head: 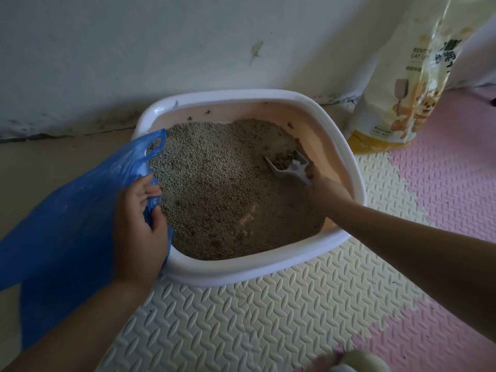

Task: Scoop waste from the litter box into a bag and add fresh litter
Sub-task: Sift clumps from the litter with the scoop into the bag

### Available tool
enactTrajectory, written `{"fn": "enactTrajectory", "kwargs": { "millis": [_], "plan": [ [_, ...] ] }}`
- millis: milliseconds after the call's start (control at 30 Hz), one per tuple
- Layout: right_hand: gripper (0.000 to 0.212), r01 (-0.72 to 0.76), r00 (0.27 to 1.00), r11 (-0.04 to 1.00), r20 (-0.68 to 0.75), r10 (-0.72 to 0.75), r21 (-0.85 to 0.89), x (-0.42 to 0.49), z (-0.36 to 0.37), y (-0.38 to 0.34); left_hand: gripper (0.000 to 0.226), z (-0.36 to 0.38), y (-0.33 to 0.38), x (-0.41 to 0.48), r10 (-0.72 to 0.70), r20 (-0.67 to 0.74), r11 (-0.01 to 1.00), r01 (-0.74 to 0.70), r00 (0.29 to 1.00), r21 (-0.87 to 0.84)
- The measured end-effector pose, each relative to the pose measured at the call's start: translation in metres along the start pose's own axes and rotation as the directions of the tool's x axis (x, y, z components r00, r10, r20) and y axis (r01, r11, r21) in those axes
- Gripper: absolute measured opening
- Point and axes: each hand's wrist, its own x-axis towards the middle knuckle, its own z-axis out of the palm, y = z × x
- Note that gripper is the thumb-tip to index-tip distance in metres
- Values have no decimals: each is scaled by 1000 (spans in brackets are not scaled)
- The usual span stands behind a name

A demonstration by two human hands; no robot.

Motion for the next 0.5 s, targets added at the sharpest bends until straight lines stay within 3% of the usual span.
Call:
{"fn": "enactTrajectory", "kwargs": {
  "millis": [167, 367, 500],
  "plan": [
    [45, 20, 1000, 998, 18, -21, 61, 14, -3, -23, 69, -1, 3, 0, -2, -4, 1000, 2, 1000, 12],
    [39, 23, 999, 979, -27, -18, 201, 30, 0, -34, 69, 0, 2, 1, 7, -11, 997, -6, 1000, 77],
    [41, 111, 992, 951, -87, -89, 288, 27, 6, -18, 70, -1, 0, 1, 8, 0, 995, -8, 1000, 102]
  ]
}}
